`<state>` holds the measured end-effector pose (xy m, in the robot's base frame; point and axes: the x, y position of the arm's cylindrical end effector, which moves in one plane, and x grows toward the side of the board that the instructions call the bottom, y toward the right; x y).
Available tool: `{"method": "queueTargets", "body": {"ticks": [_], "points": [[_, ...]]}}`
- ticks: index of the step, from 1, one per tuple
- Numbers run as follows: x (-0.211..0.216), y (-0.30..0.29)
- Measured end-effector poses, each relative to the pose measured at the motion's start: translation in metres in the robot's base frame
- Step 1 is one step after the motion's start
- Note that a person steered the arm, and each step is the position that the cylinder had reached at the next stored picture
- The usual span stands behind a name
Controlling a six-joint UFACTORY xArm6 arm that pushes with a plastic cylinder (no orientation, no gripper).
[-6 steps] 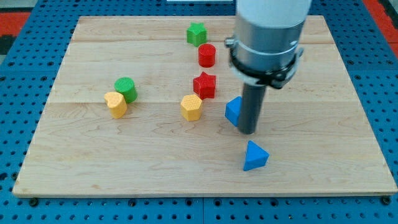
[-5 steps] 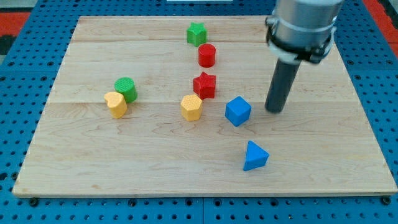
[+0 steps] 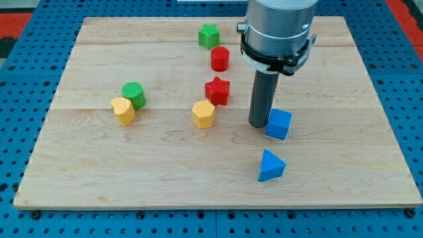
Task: Put the blue cube vertically to the top side of the blue triangle
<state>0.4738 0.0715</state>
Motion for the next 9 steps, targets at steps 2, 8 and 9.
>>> {"method": "queueTargets", "body": {"ticks": [2,8,9], "points": [[-0.037,-0.001],[-0.019,0.018],[-0.055,0.018]]}}
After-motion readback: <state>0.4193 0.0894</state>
